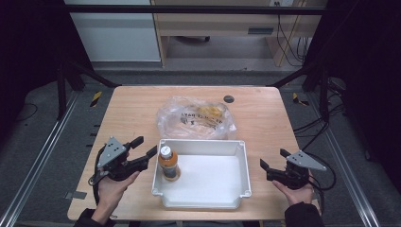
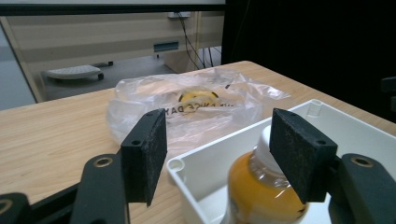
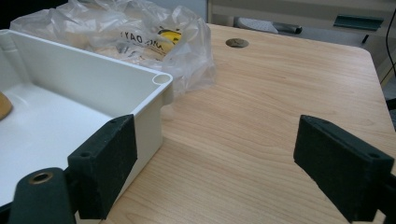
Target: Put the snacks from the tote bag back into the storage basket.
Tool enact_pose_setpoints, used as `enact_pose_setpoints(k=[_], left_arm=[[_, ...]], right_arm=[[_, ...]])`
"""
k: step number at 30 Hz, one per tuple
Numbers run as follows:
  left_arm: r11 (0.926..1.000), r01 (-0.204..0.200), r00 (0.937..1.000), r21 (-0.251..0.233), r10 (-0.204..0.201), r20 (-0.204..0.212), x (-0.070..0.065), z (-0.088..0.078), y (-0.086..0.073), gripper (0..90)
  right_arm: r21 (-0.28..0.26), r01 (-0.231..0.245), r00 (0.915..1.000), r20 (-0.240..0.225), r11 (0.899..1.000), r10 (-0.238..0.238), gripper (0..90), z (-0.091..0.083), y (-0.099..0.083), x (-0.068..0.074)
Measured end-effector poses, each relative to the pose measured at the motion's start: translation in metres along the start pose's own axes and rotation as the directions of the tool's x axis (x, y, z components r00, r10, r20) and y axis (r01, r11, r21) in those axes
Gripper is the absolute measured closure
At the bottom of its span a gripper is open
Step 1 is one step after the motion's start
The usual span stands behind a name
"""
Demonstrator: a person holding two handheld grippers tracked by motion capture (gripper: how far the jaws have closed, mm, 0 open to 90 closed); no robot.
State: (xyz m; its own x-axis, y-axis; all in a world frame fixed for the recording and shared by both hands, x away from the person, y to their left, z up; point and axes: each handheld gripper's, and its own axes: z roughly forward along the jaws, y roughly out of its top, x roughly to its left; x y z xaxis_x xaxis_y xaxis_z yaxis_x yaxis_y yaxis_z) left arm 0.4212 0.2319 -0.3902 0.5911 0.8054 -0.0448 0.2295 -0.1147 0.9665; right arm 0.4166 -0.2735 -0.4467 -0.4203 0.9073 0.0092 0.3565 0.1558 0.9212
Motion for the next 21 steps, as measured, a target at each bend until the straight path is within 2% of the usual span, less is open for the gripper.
enact_pose_setpoints(k=[9, 14, 21], left_arm=[[0.9985, 0.019, 0.9983, 0.051, -0.016, -0.055, 0.023, -0.002, -0.019, 37.0], [0.9958, 0.035, 0.9952, 0.084, -0.027, -0.094, 0.036, -0.002, -0.033, 37.3], [0.9905, 0.047, 0.9929, 0.129, -0.032, -0.115, 0.047, -0.004, -0.052, 37.7]], right_arm=[[0.003, 0.002, 1.0, 0.004, 1.0, -0.002, 13.6, 0.0, 0.0, -0.001], [0.01, 0.008, 0.9999, 0.012, 1.0, -0.008, 13.6, 0.0, 0.0, -0.001], [0.011, 0.004, 0.9999, 0.011, 1.0, -0.004, 13.8, 0.0, -0.002, -0.001]])
